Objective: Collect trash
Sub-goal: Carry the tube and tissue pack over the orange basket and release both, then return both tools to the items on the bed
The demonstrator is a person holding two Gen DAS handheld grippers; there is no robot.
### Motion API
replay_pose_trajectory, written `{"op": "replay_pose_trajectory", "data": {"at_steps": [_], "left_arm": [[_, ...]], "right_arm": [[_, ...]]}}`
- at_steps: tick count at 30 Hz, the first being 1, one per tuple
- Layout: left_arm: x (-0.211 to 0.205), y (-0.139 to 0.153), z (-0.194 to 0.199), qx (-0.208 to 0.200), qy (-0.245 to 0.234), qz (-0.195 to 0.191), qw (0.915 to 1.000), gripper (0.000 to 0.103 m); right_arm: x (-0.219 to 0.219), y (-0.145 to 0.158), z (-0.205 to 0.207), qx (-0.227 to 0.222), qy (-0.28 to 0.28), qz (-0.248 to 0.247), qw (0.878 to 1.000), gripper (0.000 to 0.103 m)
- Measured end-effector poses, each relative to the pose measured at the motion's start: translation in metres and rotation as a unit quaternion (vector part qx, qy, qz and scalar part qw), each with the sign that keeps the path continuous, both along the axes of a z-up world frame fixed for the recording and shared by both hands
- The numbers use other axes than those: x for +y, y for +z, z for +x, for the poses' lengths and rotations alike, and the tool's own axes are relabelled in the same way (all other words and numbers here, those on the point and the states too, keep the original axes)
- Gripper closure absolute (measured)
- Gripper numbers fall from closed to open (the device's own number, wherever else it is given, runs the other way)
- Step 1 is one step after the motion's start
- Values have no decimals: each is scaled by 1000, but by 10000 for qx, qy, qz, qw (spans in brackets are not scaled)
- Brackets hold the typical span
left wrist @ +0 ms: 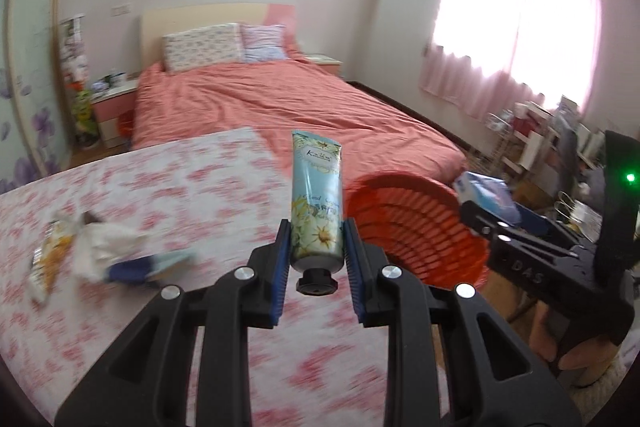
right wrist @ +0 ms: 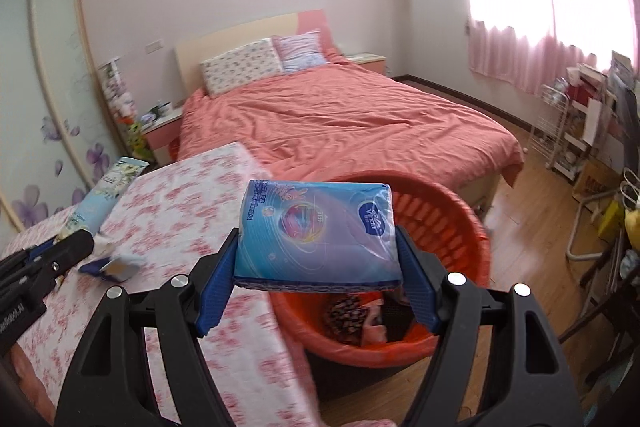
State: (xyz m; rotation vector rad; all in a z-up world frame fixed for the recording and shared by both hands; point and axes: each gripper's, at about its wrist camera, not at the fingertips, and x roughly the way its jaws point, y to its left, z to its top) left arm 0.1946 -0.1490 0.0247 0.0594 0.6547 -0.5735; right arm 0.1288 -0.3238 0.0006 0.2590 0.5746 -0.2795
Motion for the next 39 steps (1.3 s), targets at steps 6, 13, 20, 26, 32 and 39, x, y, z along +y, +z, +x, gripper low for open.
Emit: {"op": "replay_pose_trajectory", "data": {"at_steps": [6,13,20,26,32,39], "left_arm": [[-69,-13,12,55,-514,61,9986,77],[-120,-45,41,364,-734,213,9964,75],[-98,-72,63,460,-111,575,9972,43],[-48,-73,62,389,231,756,9961,39],[25,-71,54,276,788,894,9925,35],[127,-74,64,374,1757,1056,9780,34]], "right_arm": [[-38,-5,6,-90,-347,166,9992,30],[-67,-14,23,-199,-377,446,9981,29],[-66,-32,32,38,-370,476,9982,23],[-51,-42,30,263,-318,431,9982,22],[-16,-44,32,433,-66,212,9988,23],[53,-51,40,658,666,6,9956,23]]}}
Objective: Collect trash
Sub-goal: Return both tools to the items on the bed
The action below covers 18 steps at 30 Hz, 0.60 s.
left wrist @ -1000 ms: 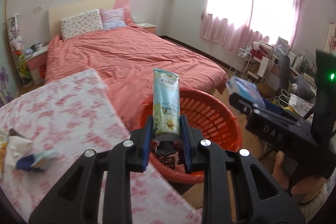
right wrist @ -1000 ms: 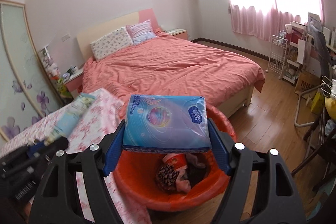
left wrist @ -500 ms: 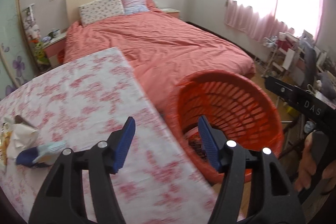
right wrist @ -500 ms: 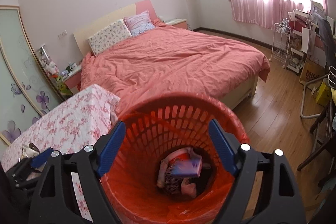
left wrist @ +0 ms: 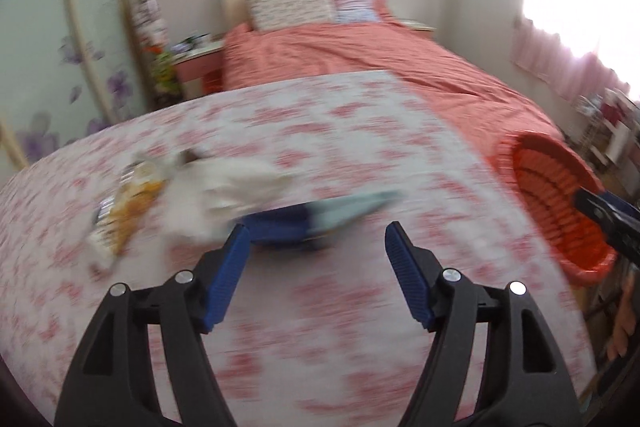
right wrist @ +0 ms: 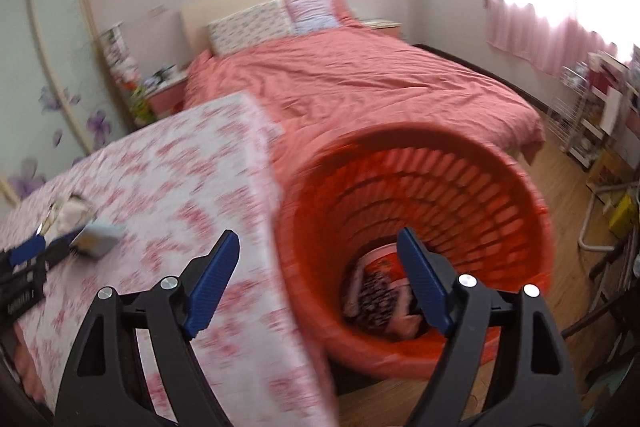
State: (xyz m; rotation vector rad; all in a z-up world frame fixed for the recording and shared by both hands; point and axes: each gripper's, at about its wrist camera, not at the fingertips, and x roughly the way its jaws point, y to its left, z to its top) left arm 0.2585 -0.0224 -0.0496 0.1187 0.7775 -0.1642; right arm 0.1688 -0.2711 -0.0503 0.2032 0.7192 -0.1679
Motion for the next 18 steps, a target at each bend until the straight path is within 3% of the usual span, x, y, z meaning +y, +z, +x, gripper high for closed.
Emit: {"op": "replay_pose_trajectory", "data": {"at_steps": [5,9,13,18], "left_arm": [[72,-1,13,-19,821,101,9966,34],[125,-8,40,75,1463,243,9889,34],[151,-18,67,246,1736,308,9840,34],[161,-28,90,432,1705,272,9840,34]], "right_arm": [[47,-8,10,152,505,-62,9986,23],[81,-9,18,162,855,-103,9962,23],[111,2,28,17,1097,-135,9939,25],[137,21,44,-278,1356,-176,9902,25]]}}
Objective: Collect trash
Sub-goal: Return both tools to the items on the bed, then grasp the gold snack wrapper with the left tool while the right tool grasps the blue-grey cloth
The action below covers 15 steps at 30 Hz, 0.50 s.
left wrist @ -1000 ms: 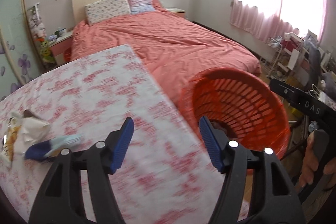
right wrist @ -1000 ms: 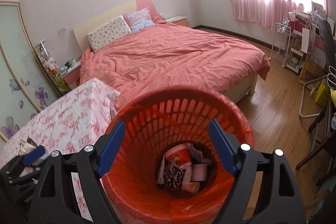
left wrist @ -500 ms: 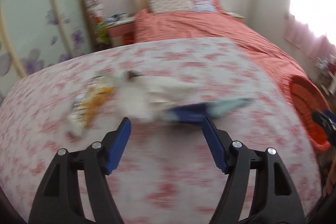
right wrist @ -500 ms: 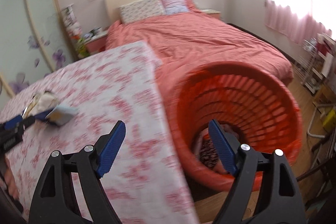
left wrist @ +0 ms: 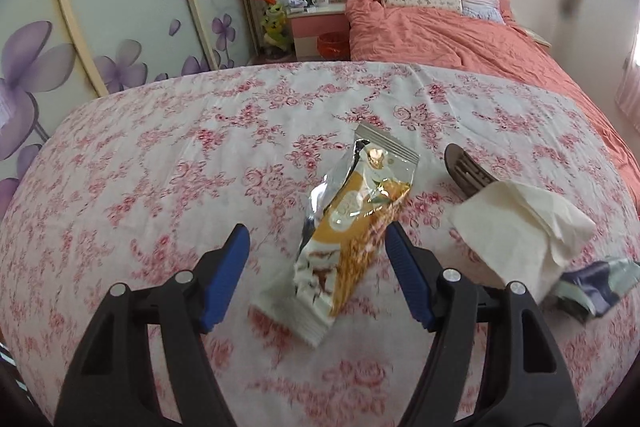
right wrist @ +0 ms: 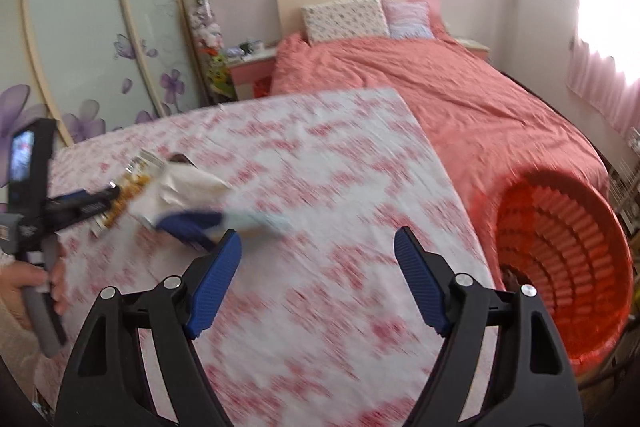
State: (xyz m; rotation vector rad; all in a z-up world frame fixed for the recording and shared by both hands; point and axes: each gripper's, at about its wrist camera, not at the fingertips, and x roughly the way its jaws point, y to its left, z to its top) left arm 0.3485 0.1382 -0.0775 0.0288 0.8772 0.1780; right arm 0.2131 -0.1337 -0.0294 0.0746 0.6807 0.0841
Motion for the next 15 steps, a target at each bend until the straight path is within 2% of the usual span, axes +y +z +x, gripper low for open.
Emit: {"op": "replay_pose_trajectory", "data": {"at_steps": [3,6,9,12,15], "left_arm": [[-4,-6,8,121,-65,-18,9999,33],[-3,-14,13,235,-62,-106,9996,34],[-2,-19,10,276,-120,-328,9990,44],[-1,-19,2,294,-177,-455,9984,49],[0,-20,-9,298,-257,-425,9983,51]], "right_arm": [[13,2,18,-2,63,-20,10000,25],[21,-6,37,249,88,-45,9996,32],[25,-18,49,596,202,-49,9980,39],[28,-29,45,953,446,27,9944,49],[34,-34,30,1123,796,145,9904,50]]}}
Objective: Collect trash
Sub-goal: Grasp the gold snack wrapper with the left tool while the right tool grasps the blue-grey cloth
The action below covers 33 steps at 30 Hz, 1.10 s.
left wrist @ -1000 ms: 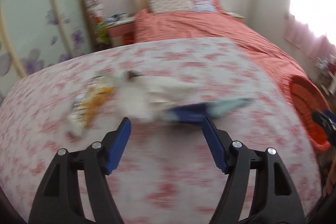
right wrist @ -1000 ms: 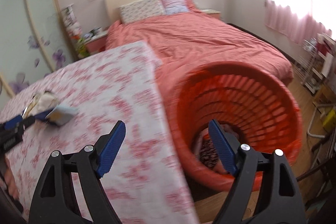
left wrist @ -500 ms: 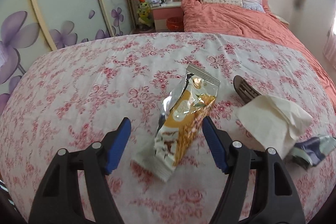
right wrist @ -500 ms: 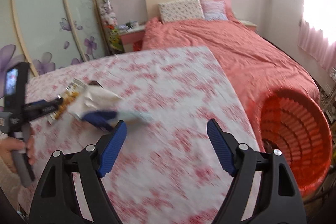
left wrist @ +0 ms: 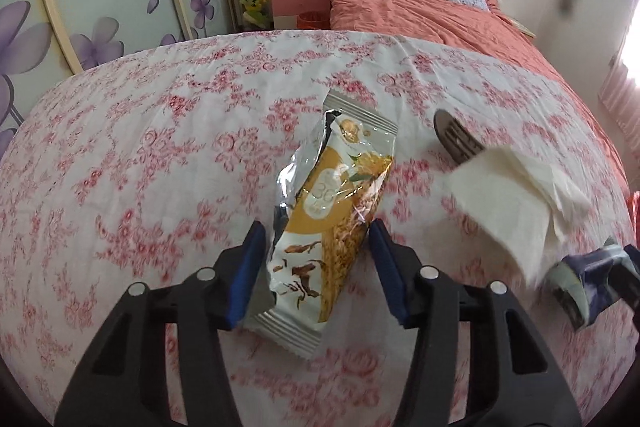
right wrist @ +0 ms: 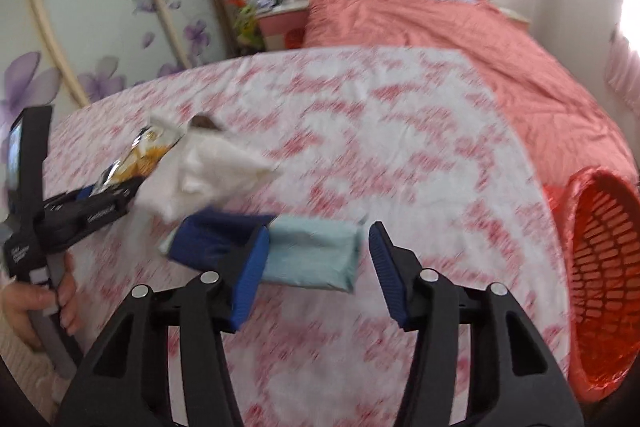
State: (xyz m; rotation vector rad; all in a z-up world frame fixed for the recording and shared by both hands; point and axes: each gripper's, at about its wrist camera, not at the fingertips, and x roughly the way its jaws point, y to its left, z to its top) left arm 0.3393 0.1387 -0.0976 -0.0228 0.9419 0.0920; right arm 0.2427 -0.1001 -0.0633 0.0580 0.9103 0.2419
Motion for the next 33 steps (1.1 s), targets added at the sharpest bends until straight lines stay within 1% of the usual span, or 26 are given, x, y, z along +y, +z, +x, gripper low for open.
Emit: {"op": "replay_pose_trajectory", "data": {"at_steps": [2,3,7,9,11,13,14,16,17,18,19,20,21,24,27,29,30,31,33], "left_arm": [[1,0,-10,5,-80,-7,10000,52],[1,0,-13,8,-94,-6,10000,52],[3,1,-24,-10,-82,66,9999,51],[5,1,-27,7,-49,36,10000,52],[8,2,-30,23,-39,13,10000,52],[10,1,-33,19,-49,36,10000,51],[11,1,-35,13,-45,56,10000,51],[14,2,-38,13,-22,48,10000,52],[16,2,-40,12,-5,33,10000,52],[18,2,-41,11,5,23,10000,52],[20,2,-43,11,21,17,10000,52],[23,2,-46,17,38,11,10000,52],[24,2,-47,21,48,6,10000,52],[30,2,-55,24,90,0,10000,52],[35,2,-65,33,118,-7,9999,52],[37,3,-70,34,134,-12,9999,52],[38,3,-71,35,137,-19,9999,52],[38,3,-73,40,137,-22,9999,52],[37,3,-74,43,112,-47,9999,52]], "right_arm": [[6,-4,-12,171,312,131,9993,51],[9,-5,-14,192,361,145,9991,51],[15,-9,-19,134,293,22,9995,51],[16,-13,-18,339,332,213,9986,52],[18,-15,-23,436,494,424,9969,56],[19,-14,-30,365,530,413,9971,56],[19,-12,-35,195,452,274,9984,56],[16,-6,-39,-29,342,180,9992,52],[14,-3,-39,-103,294,199,9993,51],[12,0,-39,-159,284,233,9992,48],[12,3,-39,-232,290,246,9990,40],[14,6,-38,-334,300,174,9988,35],[19,7,-37,-441,350,48,9984,28],[40,6,-31,-644,697,-395,9947,16],[58,-3,-19,-611,1040,-764,9898,15],[65,-9,-12,-492,1112,-933,9882,15],[68,-13,-10,-420,1119,-1030,9875,17],[68,-16,-9,-347,1107,-1080,9874,29],[65,-21,-8,-140,982,-1013,9899,44]]}}
